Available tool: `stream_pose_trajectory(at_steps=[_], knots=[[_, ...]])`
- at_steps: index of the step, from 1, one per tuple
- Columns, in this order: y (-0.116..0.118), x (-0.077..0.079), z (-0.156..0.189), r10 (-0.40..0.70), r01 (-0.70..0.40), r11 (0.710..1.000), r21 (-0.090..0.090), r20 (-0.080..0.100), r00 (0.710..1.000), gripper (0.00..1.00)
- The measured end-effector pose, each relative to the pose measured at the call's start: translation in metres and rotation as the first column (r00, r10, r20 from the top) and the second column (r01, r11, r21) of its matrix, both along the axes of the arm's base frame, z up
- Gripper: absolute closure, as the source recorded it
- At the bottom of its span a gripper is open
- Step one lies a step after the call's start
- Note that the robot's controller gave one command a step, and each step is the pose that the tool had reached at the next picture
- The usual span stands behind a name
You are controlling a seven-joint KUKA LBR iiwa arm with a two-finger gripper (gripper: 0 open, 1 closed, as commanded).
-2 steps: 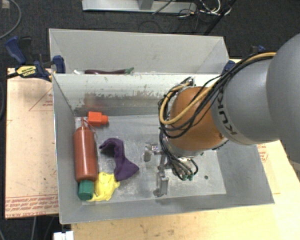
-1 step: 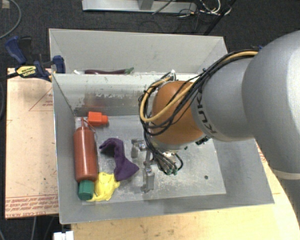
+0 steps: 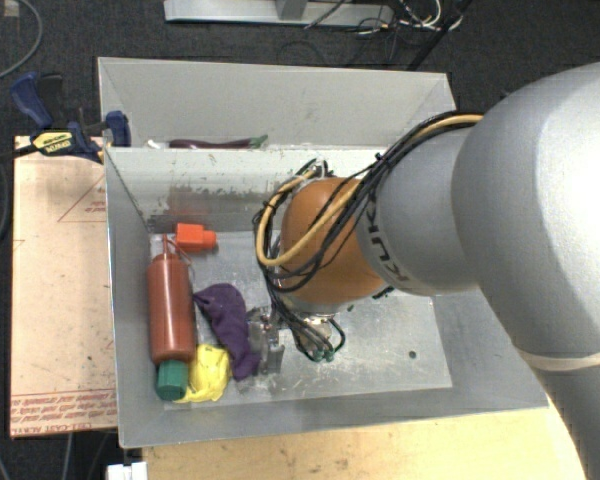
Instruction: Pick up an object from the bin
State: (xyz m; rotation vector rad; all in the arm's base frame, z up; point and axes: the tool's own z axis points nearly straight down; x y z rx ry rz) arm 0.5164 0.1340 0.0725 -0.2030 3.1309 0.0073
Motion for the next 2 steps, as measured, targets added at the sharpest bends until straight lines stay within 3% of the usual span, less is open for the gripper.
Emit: stream_pose_trajectory(at_steps=[1,2], knots=[[0.0,0.0,0.0,0.0,0.0,1.0,0.0,0.0,1.0,1.0],[-0.02,0.006,0.131,0.005,-0.005,1.0,0.0,0.003,1.0,1.0]])
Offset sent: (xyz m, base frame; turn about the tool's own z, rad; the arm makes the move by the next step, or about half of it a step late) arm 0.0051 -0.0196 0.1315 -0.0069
